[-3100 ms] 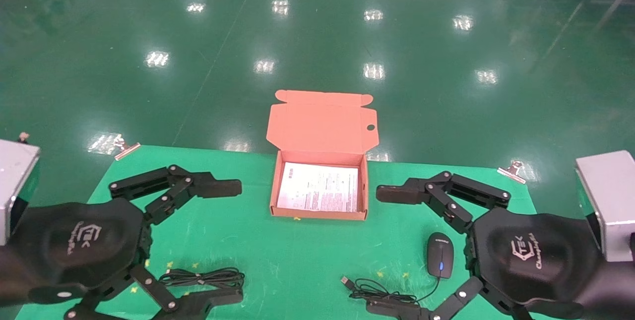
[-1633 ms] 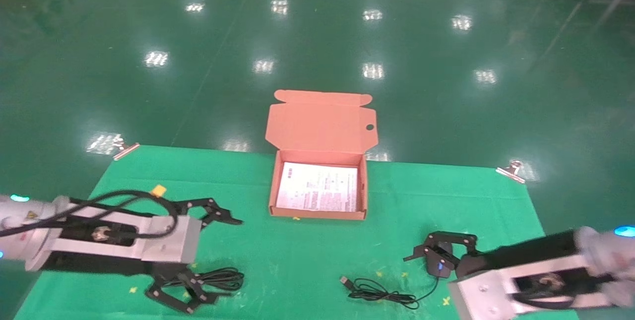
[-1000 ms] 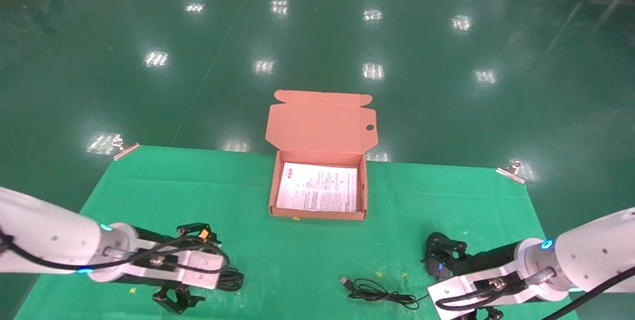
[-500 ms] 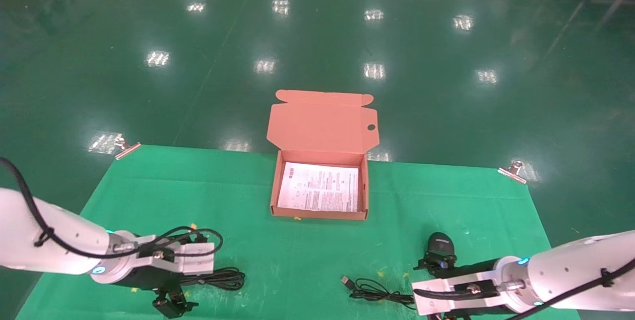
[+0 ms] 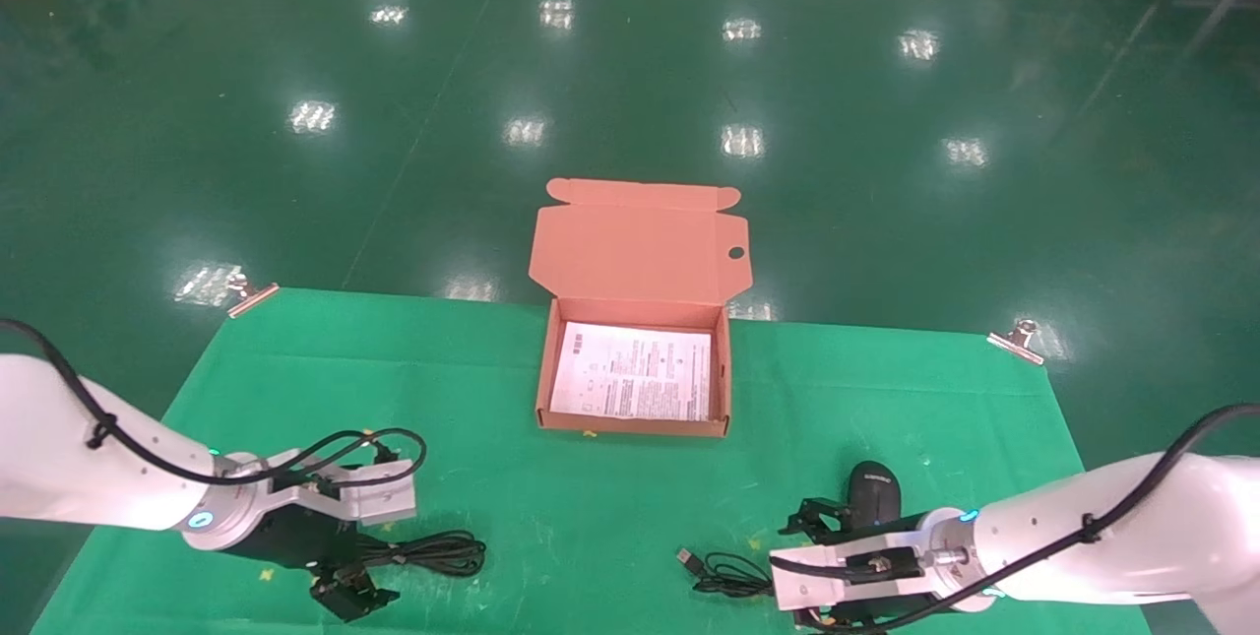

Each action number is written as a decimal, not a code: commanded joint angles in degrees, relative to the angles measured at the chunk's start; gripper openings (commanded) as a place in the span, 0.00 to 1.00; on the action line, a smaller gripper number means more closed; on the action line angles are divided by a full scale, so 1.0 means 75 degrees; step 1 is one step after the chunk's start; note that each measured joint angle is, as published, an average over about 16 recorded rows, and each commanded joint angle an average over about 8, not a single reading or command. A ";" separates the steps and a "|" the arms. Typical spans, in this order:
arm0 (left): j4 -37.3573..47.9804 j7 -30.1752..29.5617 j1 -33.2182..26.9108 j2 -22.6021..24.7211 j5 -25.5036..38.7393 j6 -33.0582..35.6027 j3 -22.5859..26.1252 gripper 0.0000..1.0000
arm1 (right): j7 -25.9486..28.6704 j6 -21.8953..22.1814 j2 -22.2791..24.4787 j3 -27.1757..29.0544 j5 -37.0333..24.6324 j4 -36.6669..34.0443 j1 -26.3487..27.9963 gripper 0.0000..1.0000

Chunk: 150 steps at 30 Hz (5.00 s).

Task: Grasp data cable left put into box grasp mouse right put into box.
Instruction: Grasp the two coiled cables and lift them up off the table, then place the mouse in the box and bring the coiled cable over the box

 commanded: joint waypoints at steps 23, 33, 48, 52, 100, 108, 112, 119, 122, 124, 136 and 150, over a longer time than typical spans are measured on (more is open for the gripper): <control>0.0330 0.0245 -0.0041 0.0096 -0.0061 -0.0133 -0.0026 0.00 | -0.0147 0.0074 -0.0153 -0.0008 0.0039 -0.0316 0.0039 0.00; 0.0285 0.0232 -0.0034 0.0085 -0.0056 -0.0119 -0.0022 0.00 | -0.0138 0.0066 -0.0140 -0.0006 0.0032 -0.0284 0.0036 0.00; 0.0264 0.0226 -0.0028 0.0079 -0.0049 -0.0109 -0.0018 0.00 | -0.0134 0.0059 -0.0134 -0.0005 0.0026 -0.0267 0.0030 0.00; 0.0259 0.0226 -0.0030 0.0076 -0.0051 -0.0107 -0.0019 0.00 | -0.0127 0.0062 -0.0116 0.0017 0.0053 -0.0253 0.0041 0.00; -0.3807 -0.0717 -0.1316 -0.0478 0.0653 -0.1587 -0.0969 0.00 | -0.0675 0.1395 -0.0807 0.1709 0.1562 -0.0295 0.2879 0.00; -0.3852 -0.1016 -0.1076 -0.0744 0.1322 -0.1511 -0.0822 0.00 | -0.1004 0.1474 -0.1229 0.1610 0.1649 -0.0998 0.2660 0.00; -0.3805 -0.1300 -0.1030 -0.0911 0.1720 -0.1388 -0.0777 0.00 | -0.1343 0.1592 -0.1583 0.1575 0.1713 -0.1521 0.2629 0.00; -0.3955 -0.1739 -0.0938 -0.1140 0.2222 -0.1147 -0.0722 0.00 | -0.2132 0.1688 -0.2209 0.1581 0.1988 -0.2520 0.2581 0.00; -0.4082 -0.1832 -0.0892 -0.1196 0.2285 -0.1087 -0.0718 0.00 | -0.2390 0.1723 -0.2378 0.1619 0.2185 -0.2905 0.2526 0.00; -0.4143 -0.1882 -0.0873 -0.1213 0.2315 -0.1068 -0.0719 0.00 | -0.2518 0.1779 -0.2455 0.1621 0.2309 -0.3146 0.2475 0.00; -0.4261 -0.1990 -0.0835 -0.1231 0.2381 -0.1036 -0.0720 0.00 | -0.2325 0.2450 -0.2618 0.1196 0.2973 -0.4610 0.2237 0.14; -0.4308 -0.1988 -0.0793 -0.1191 0.2345 -0.1038 -0.0706 0.00 | -0.2297 0.2364 -0.2498 0.0882 0.3250 -0.4602 0.2137 1.00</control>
